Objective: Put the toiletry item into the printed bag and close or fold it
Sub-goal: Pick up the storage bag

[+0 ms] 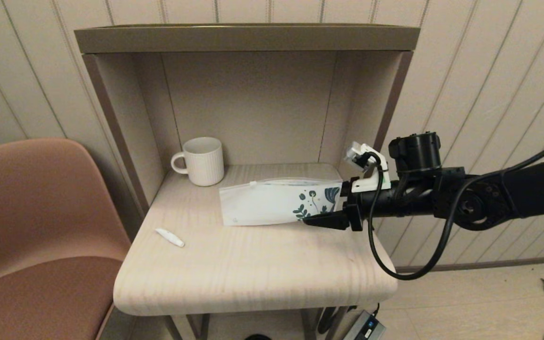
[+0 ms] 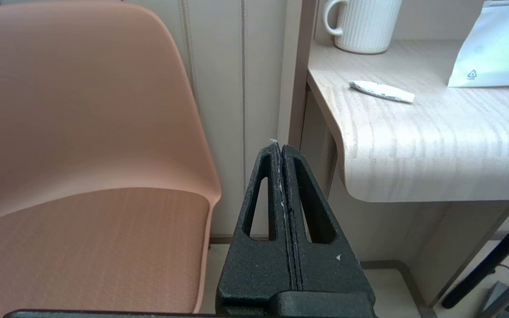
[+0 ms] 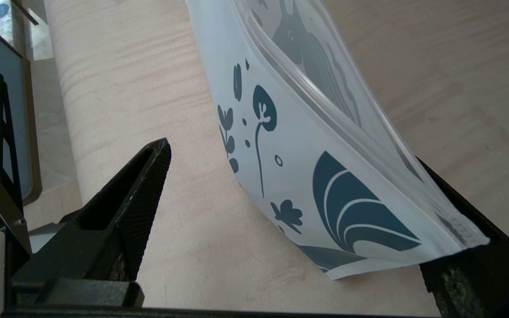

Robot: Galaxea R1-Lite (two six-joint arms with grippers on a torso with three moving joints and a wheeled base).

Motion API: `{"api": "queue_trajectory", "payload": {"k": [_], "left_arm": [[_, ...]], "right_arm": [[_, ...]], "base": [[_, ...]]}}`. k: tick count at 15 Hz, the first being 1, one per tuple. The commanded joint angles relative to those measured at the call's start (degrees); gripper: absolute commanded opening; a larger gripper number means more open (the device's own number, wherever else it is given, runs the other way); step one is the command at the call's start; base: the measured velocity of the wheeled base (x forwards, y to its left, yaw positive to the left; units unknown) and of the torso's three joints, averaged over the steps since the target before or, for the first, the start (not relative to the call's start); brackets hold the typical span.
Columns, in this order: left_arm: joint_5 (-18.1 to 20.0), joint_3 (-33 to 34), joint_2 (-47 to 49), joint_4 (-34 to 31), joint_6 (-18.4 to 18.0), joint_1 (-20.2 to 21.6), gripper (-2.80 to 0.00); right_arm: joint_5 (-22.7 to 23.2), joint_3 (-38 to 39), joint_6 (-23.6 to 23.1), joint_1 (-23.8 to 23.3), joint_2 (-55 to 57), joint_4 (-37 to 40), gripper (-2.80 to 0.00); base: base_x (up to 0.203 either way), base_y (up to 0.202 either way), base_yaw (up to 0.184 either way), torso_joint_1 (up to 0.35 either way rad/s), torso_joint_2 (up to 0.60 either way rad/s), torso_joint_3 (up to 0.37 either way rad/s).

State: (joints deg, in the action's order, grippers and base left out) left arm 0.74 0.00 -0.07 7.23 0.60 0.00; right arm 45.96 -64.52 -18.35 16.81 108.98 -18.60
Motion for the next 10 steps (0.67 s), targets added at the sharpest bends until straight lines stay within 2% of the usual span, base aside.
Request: {"api": "queue_trajectory", "payload": {"k": [1,10], "left_arm": [[0.05,0.00,0.07,0.07,0.02,0.00,-2.80],[0.01,0.00,0.07,0.07,0.02,0.00,-2.80]], "right_arm": [[0.27,0.00,-0.11,0.06,0.18,-0.12,0.00],[-0.22,-0.34,-2.30,-0.46,-0.30,2.22,0.00]], "base": [[0.000,0.000,0.000,0.000,0.00,0.000],[0.000,0.000,0.000,0.000,0.00,0.000]]}}
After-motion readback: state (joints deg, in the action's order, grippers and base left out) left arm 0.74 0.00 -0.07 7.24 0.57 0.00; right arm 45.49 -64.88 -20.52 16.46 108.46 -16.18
